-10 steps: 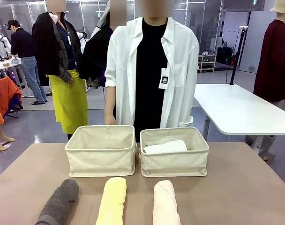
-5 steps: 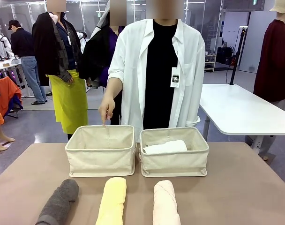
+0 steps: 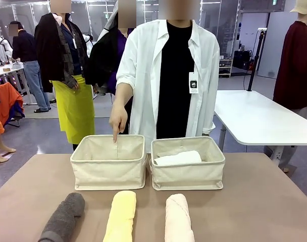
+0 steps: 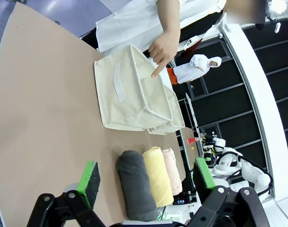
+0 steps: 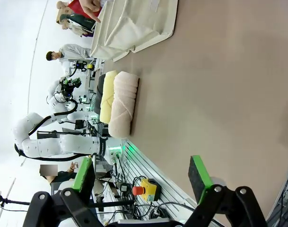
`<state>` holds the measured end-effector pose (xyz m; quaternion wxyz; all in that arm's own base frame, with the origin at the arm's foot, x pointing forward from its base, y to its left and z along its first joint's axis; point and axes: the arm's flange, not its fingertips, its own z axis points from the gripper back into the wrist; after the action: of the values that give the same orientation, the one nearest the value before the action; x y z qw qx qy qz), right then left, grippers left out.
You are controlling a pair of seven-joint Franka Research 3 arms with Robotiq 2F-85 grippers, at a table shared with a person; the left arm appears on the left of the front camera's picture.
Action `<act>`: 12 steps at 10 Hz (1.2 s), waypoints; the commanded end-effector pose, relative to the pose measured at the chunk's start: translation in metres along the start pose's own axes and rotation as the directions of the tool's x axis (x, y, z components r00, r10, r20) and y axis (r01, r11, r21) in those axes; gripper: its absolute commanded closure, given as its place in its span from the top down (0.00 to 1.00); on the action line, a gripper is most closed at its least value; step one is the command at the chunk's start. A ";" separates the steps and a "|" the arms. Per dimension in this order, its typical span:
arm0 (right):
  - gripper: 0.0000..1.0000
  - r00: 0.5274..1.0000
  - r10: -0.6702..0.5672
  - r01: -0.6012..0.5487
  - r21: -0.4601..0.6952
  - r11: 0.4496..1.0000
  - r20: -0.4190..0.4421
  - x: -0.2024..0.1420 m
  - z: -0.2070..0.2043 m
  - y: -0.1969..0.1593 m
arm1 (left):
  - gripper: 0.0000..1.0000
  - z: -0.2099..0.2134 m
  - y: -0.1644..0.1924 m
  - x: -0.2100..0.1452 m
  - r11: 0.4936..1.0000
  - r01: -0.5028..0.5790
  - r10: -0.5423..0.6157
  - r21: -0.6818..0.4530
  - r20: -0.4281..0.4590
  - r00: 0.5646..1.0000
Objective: Divide the towels into two baskets.
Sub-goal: Pick up one hotel-folded towel from the bottom of the table and place it in the Fabric basket indicated by the person.
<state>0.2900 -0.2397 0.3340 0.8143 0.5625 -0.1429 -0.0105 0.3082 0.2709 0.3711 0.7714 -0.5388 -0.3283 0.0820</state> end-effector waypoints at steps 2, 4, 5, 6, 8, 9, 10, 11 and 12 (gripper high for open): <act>1.00 1.000 0.009 -0.009 0.000 1.000 0.004 -0.002 -0.001 0.004 | 1.00 -0.020 -0.033 0.011 0.989 0.122 -0.101 0.089 -0.208 0.973; 1.00 1.000 0.009 -0.009 0.000 1.000 0.004 -0.002 -0.001 0.004 | 1.00 -0.049 -0.065 0.007 0.963 0.203 -0.135 0.176 -0.336 0.932; 1.00 1.000 0.009 -0.009 0.000 1.000 0.004 -0.002 -0.001 0.004 | 1.00 -0.064 -0.078 -0.002 0.944 0.247 -0.145 0.219 -0.396 0.907; 1.00 1.000 0.009 -0.009 0.000 1.000 0.004 -0.002 -0.001 0.004 | 1.00 -0.082 -0.095 -0.017 0.934 0.279 -0.160 0.222 -0.438 0.884; 1.00 1.000 0.009 -0.009 0.000 1.000 0.004 -0.002 -0.001 0.004 | 1.00 -0.115 -0.121 -0.049 0.907 0.328 -0.154 0.266 -0.514 0.844; 1.00 1.000 0.009 -0.009 0.000 1.000 0.004 -0.002 -0.001 0.004 | 1.00 -0.132 -0.128 -0.068 0.895 0.343 -0.146 0.285 -0.538 0.830; 1.00 1.000 0.009 -0.009 0.000 1.000 0.004 -0.002 -0.001 0.004 | 1.00 -0.144 -0.131 -0.083 0.879 0.348 -0.128 0.325 -0.543 0.830; 1.00 1.000 0.009 -0.009 0.000 1.000 0.004 -0.002 -0.001 0.004 | 1.00 -0.155 -0.131 -0.097 0.873 0.340 -0.107 0.350 -0.542 0.833; 1.00 1.000 0.009 -0.009 0.000 1.000 0.004 -0.002 -0.001 0.004 | 1.00 -0.167 -0.134 -0.109 0.882 0.315 -0.079 0.352 -0.547 0.833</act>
<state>0.2903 -0.2391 0.3338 0.8143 0.5627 -0.1422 -0.0100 0.3296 0.0624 0.4385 0.9293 -0.3264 -0.1417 -0.0994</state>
